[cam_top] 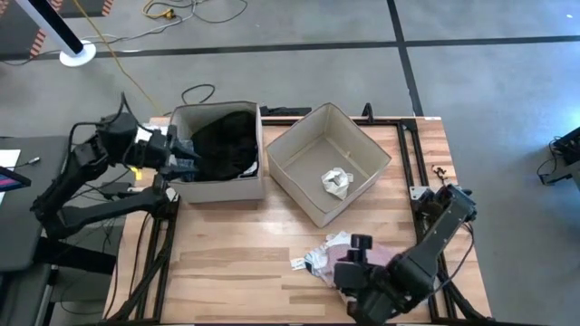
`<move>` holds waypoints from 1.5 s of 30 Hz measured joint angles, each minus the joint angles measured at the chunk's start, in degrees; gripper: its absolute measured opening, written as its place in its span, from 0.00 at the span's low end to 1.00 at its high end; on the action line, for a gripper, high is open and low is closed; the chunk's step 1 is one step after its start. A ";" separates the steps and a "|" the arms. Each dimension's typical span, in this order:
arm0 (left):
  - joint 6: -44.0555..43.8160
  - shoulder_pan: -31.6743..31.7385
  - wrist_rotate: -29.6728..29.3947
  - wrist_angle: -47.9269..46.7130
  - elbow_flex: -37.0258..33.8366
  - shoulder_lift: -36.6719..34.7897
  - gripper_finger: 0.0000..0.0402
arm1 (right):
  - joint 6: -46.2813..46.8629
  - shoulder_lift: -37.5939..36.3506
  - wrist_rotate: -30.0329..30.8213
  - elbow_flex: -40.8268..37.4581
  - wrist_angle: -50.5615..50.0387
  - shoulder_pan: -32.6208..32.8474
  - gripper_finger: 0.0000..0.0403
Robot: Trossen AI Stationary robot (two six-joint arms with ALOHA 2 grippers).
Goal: Sort clothes
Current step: Put the pink shirt into the left laundry organizer
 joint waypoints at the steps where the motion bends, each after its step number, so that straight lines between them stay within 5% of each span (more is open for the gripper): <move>1: -0.23 -0.74 0.04 0.72 -0.75 0.02 0.42 | 1.45 0.01 -0.01 -0.68 -0.31 0.68 0.51; 12: -5.77 -11.53 0.04 17.34 -10.30 0.52 0.42 | 17.50 0.04 -6.95 -14.43 -0.51 4.84 0.51; 21: -9.04 -23.45 -1.09 29.01 -16.63 4.33 0.42 | 21.18 0.04 -9.51 -23.82 1.87 5.26 0.51; 39: -7.97 -47.43 -7.86 48.64 -18.88 26.58 0.42 | 21.74 -0.20 -12.52 -40.23 16.10 4.43 0.51; 45: -7.74 -52.34 -11.14 50.74 -18.88 32.04 0.42 | 22.51 -0.31 -11.53 -44.46 20.70 4.38 0.42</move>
